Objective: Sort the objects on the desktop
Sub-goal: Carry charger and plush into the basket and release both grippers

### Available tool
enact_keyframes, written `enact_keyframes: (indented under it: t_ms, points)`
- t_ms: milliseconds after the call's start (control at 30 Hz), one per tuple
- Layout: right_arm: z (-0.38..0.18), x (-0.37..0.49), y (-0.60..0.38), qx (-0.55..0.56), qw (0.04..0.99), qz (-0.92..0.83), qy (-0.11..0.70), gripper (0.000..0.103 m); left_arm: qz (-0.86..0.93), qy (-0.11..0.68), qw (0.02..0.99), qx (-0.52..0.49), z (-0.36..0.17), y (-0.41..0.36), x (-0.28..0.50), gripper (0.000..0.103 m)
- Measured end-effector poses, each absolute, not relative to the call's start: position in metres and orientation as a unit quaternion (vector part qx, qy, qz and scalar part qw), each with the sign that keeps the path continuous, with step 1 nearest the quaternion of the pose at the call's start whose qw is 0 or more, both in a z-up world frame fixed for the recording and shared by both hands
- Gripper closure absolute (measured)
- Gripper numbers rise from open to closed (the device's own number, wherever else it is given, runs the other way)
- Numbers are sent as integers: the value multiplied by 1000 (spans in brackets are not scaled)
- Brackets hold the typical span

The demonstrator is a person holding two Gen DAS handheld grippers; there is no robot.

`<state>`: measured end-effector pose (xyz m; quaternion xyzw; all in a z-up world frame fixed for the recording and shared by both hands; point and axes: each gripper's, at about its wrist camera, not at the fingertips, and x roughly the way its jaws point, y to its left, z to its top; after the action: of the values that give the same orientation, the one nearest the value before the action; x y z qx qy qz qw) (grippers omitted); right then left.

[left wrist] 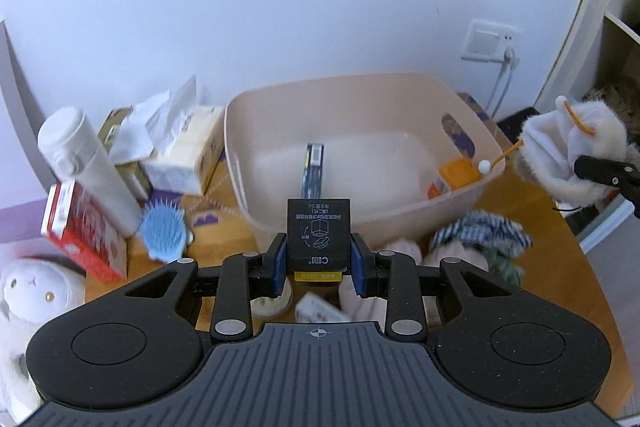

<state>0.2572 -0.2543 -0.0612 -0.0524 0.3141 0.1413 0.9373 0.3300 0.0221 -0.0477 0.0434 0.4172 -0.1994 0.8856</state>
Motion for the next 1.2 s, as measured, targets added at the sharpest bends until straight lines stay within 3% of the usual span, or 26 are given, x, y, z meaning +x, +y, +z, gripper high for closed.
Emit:
enact_keyframes:
  t_ms: [400,1200]
  points:
    - [-74,309,-253,-55,939,134,313,87,-190,418,888,31,-54,-18,384,71]
    - [-132,375,-221,-75,902,160,395,85,-145,519,841,46,-137,-43,430,71]
